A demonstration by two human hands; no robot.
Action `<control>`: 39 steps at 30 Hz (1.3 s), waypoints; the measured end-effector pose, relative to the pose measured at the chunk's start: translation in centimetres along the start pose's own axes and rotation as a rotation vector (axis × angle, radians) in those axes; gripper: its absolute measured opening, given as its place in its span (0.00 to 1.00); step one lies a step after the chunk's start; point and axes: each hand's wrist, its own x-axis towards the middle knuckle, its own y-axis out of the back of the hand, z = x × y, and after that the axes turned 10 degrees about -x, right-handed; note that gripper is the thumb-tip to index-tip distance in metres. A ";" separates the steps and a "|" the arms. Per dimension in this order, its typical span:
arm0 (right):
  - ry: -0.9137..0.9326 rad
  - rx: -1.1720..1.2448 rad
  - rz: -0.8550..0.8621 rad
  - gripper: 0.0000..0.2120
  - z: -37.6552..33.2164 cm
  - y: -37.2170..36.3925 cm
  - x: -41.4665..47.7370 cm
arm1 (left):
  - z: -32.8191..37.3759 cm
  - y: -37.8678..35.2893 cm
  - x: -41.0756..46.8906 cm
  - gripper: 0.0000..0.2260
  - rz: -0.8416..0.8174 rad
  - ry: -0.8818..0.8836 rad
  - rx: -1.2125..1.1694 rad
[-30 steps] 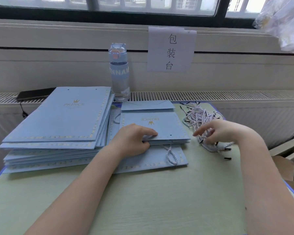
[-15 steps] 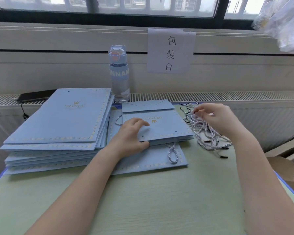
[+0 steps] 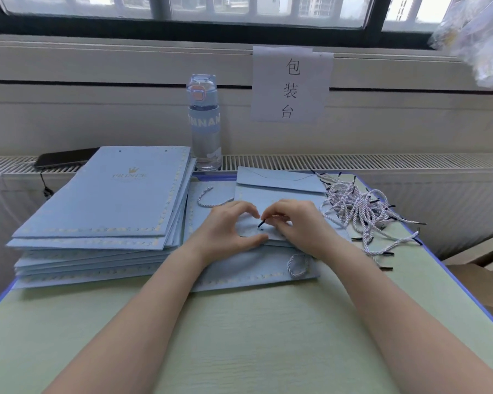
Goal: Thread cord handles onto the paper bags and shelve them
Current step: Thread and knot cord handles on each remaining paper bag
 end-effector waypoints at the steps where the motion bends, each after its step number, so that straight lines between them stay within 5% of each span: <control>1: 0.026 -0.027 0.017 0.06 0.1 0.0 0.0 | 0.1 0.1 0.0 0.24 -0.011 -0.001 -0.011; 12: 0.085 -0.019 0.004 0.05 0.1 -0.1 0.1 | -0.1 0.1 0.1 0.29 -0.005 0.000 -0.035; 31: -0.066 0.050 -0.046 0.06 0.0 -0.7 0.1 | -0.2 -0.1 0.0 0.29 -0.072 0.107 -0.011; 39: -0.152 0.114 -0.011 0.06 0.1 -0.5 -0.1 | 0.1 0.2 0.1 0.07 0.123 0.122 -0.128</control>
